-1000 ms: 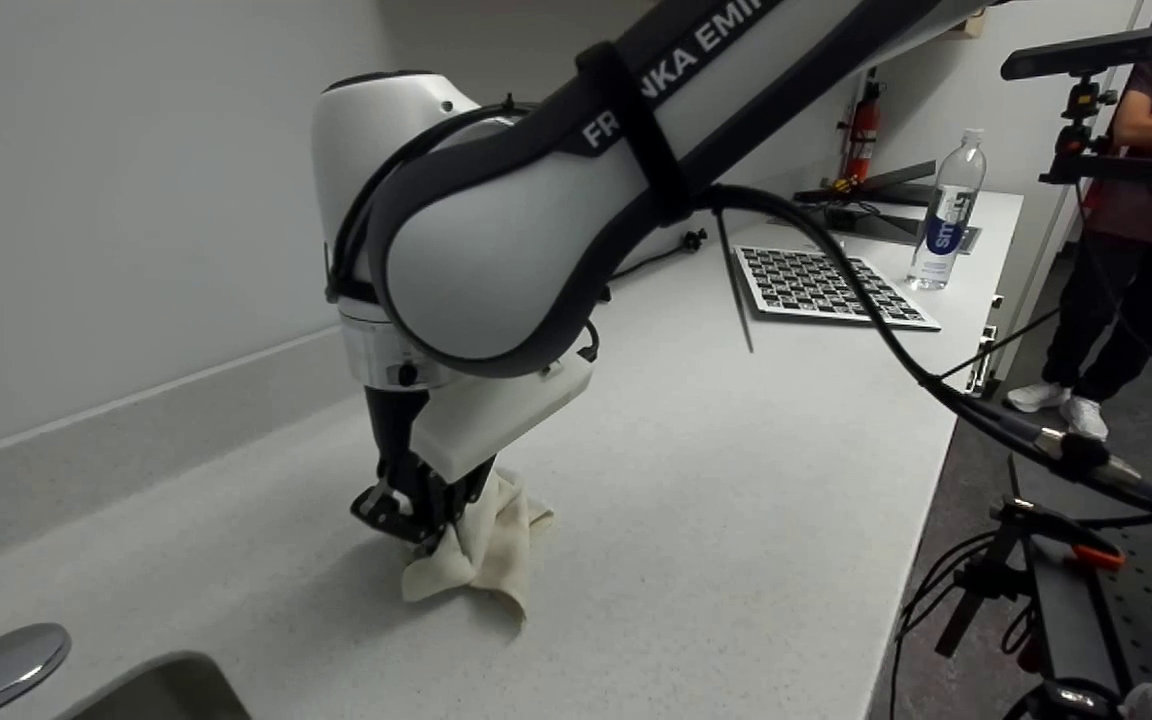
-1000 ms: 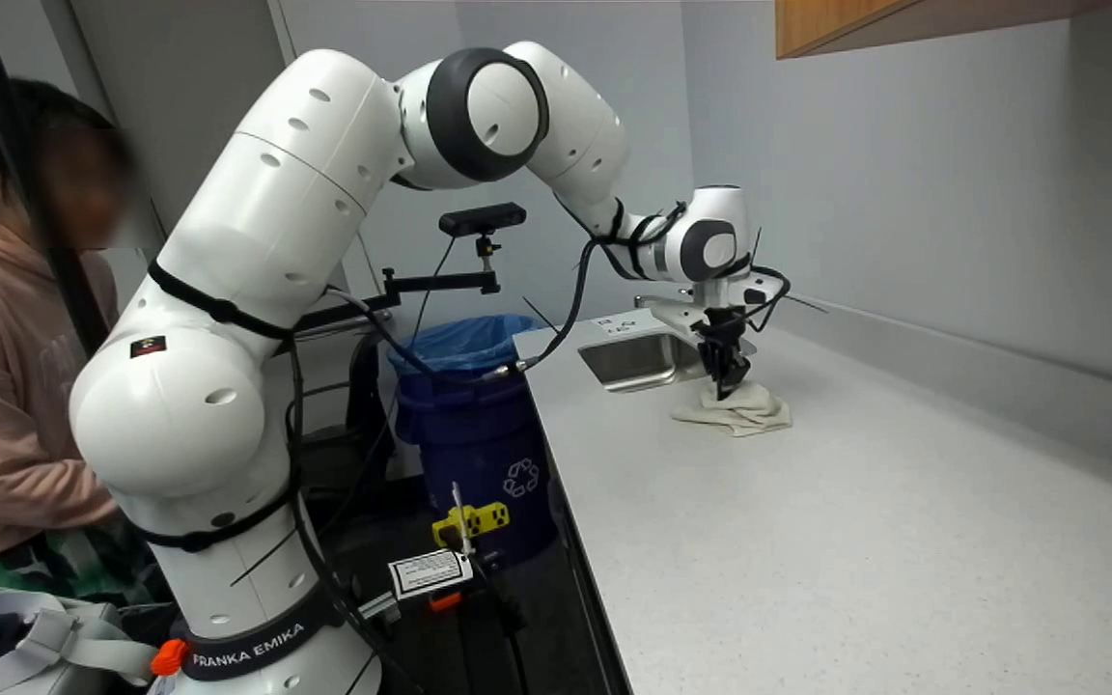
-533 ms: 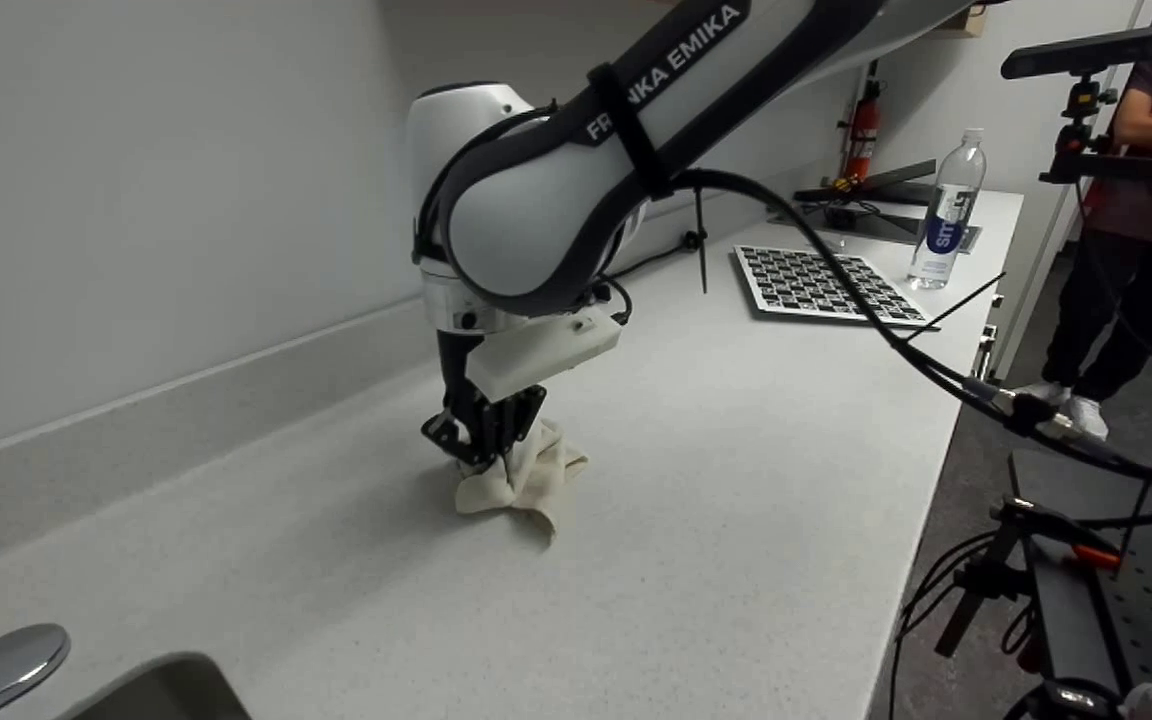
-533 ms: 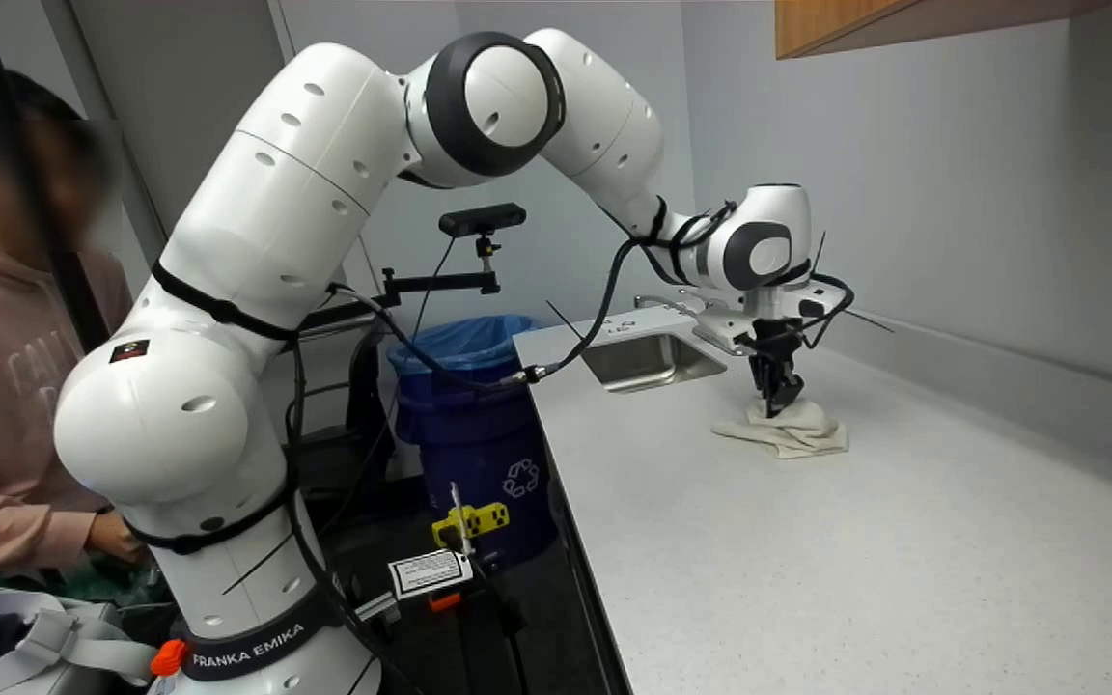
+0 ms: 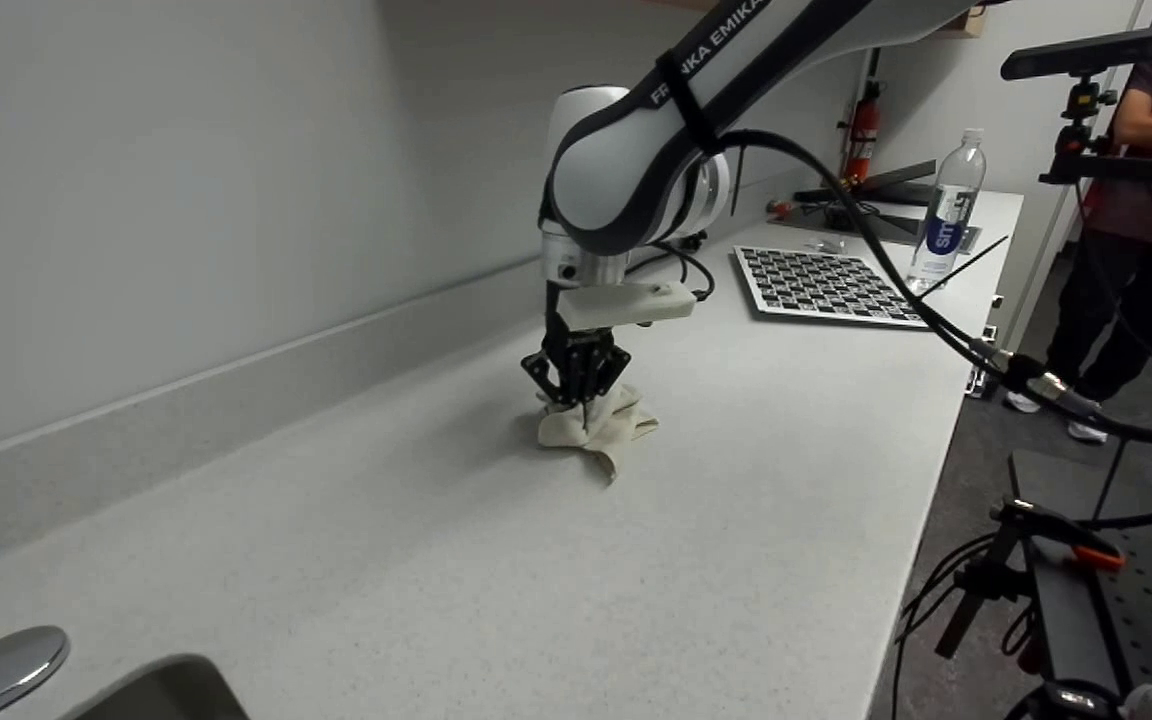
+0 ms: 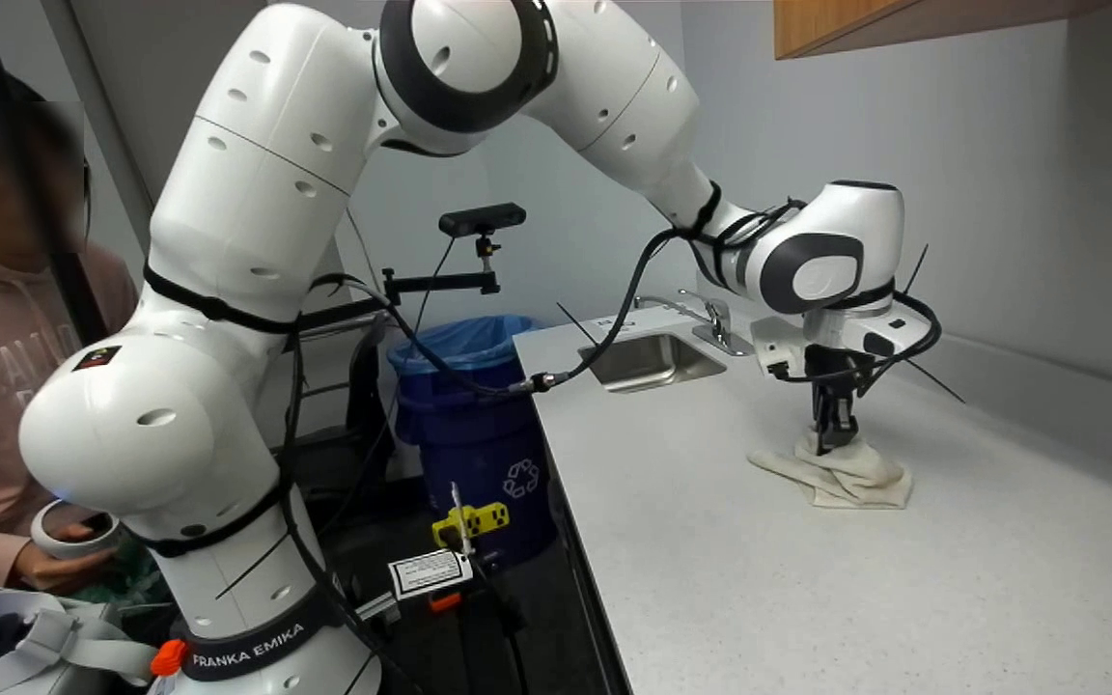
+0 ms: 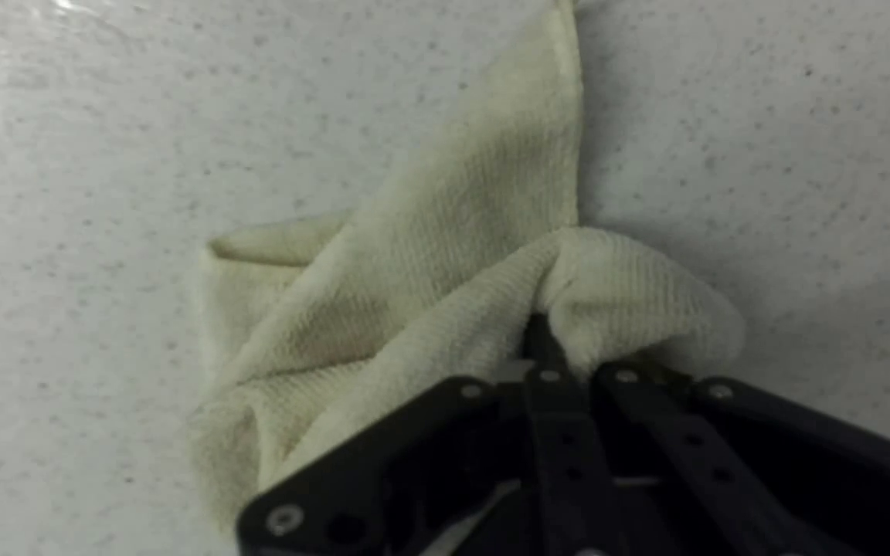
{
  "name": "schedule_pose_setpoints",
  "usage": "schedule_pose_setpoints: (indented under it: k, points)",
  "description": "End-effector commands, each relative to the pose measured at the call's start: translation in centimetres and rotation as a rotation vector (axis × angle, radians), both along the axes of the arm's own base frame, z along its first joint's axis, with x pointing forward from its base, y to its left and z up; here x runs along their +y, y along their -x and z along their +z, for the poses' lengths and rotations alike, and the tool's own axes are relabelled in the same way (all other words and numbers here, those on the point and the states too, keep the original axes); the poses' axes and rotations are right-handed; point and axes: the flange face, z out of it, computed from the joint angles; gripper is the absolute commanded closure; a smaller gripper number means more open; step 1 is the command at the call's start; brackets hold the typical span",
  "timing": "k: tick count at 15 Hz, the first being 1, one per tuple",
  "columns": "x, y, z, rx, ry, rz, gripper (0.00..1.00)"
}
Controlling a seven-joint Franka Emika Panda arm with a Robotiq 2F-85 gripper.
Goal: Use the towel to wipe the countertop
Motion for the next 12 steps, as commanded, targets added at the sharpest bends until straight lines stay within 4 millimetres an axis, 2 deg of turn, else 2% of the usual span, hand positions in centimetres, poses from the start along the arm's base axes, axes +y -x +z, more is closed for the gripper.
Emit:
schedule_pose_setpoints:
  k: [1, 4, 6, 9, 12]
  points:
    - [-3.9, 3.1, -1.8, 0.016, -0.024, -0.11, 0.99]
    - [-4.6, 3.3, -1.7, 0.012, -0.041, -0.133, 0.99]
    - [-3.4, 2.4, -1.3, 0.009, -0.039, -0.103, 0.99]
    - [-0.2, 1.0, -0.3, -0.007, -0.032, -0.033, 0.99]
    - [4.7, 0.4, 0.1, -0.004, 0.002, 0.087, 0.99]
